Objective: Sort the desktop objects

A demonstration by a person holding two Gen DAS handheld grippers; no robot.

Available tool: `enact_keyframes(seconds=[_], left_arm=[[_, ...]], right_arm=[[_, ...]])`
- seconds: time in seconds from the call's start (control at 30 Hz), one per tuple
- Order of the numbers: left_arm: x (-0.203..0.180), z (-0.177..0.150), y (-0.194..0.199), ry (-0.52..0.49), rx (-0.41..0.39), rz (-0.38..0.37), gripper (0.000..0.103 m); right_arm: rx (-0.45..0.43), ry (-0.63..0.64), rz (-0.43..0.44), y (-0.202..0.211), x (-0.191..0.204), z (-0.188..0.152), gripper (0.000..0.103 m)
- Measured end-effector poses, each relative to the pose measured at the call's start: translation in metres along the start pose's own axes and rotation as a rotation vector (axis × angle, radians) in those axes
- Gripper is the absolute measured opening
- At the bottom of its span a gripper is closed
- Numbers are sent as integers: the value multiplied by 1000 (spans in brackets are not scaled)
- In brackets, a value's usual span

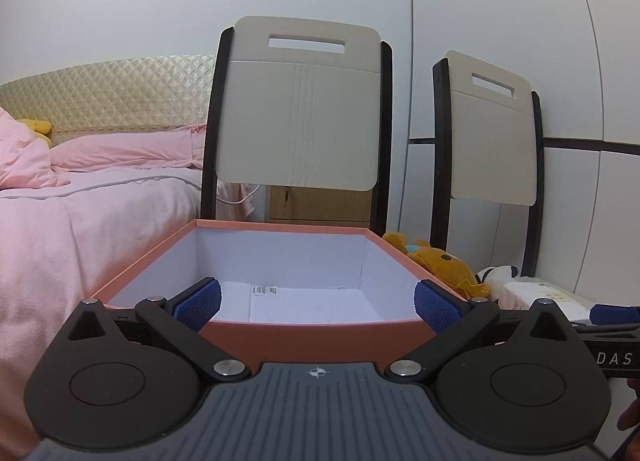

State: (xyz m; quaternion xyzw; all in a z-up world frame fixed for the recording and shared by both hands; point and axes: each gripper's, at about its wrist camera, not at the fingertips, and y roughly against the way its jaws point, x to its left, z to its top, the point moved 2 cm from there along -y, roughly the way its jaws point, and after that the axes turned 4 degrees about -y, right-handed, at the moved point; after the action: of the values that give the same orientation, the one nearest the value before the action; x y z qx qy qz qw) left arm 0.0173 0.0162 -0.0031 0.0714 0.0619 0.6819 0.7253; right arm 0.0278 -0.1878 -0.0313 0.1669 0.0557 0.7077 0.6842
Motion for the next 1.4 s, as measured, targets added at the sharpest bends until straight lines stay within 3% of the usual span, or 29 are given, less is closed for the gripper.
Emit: enact_keyframes(seconds=[0.47,0.6,0.77,1.2,1.4], left_arm=[[-9,-4,-6,-82,-32,110,103],[-12,-3,-1,-107,-76,111,103],[-14,-3,0,-81,-63,55,103],[-2,-1,-3,0,-13,19,103],[-4,-1,3,2,-56,-10,103]], right_arm=[[1,-21,24,-1,1,2,103],[-2,-20,27,0,1,2,103],[-7,-22,29,1,1,2,103],[-13,-17,29,2,1,4,103],[-53,-25,28,12,-4,13,103]])
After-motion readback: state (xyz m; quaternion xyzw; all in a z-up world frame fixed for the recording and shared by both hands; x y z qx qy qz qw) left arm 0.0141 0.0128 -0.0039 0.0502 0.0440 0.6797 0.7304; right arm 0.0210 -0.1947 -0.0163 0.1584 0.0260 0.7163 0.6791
